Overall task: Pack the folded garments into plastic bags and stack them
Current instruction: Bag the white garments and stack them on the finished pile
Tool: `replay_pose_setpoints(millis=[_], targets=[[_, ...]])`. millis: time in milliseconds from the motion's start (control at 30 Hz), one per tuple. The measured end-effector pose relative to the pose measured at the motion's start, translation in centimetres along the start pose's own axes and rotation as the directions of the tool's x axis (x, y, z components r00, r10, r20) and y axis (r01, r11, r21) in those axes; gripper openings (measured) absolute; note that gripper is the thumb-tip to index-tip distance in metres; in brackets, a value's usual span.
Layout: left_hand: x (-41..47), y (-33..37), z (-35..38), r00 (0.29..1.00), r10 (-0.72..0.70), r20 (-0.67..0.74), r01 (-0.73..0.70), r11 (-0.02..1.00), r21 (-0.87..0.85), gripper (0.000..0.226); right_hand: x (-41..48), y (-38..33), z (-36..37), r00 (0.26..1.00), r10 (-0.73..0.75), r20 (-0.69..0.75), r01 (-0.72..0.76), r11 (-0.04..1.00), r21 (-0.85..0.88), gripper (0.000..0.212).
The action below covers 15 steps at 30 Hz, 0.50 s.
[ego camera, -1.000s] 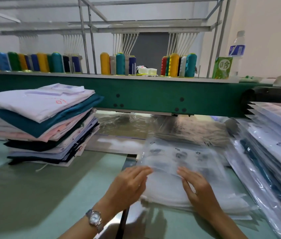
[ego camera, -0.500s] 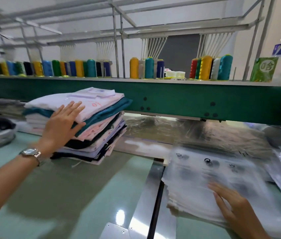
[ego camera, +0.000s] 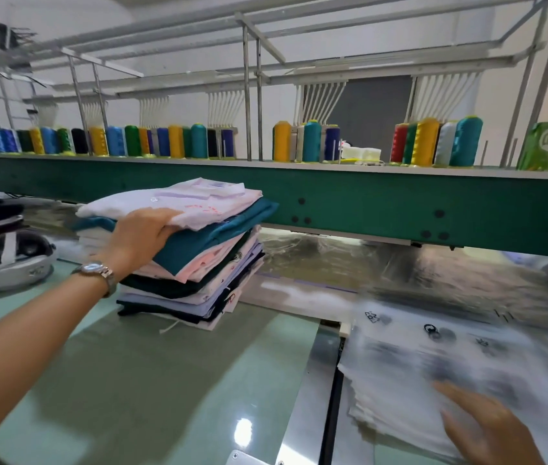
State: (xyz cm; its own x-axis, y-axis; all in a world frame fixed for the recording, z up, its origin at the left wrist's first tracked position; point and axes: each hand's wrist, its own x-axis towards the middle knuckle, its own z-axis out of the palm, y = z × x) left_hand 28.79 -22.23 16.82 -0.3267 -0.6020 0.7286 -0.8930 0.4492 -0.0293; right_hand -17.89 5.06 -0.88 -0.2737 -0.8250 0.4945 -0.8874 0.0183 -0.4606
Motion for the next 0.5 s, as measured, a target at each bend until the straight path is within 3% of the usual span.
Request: replay_pose_setpoints(millis=[100,167,233,500], targets=[[1.8,0.6,0.1,0.964,-0.246,-0.102,0.239,0.968,-0.075,0.04,0.6,-2.1,-0.2,0.994,-0.039,-0.105,0.044,0.998,0.043,0.029],[3.2,0.6,-0.1,0.936,-0.319,-0.152,0.298,0.944,-0.143,0.044,1.8,-3.8,0.5,0.988,-0.094,-0.122,0.103,0.992,0.069,0.042],[4.4,0.6,-0.5,0.916,-0.355,-0.188,0.315,0.925,-0.214,0.047,3.3,-6.1,0.9,0.983,-0.143,-0.114,0.155,0.982,0.107,0.029],[9.0,1.9,-3.0,0.807,-0.406,-0.428,0.31,0.909,-0.277,0.05,9.5,-17.5,3.4,0.983,-0.184,0.021,0.146,0.837,0.527,0.029]])
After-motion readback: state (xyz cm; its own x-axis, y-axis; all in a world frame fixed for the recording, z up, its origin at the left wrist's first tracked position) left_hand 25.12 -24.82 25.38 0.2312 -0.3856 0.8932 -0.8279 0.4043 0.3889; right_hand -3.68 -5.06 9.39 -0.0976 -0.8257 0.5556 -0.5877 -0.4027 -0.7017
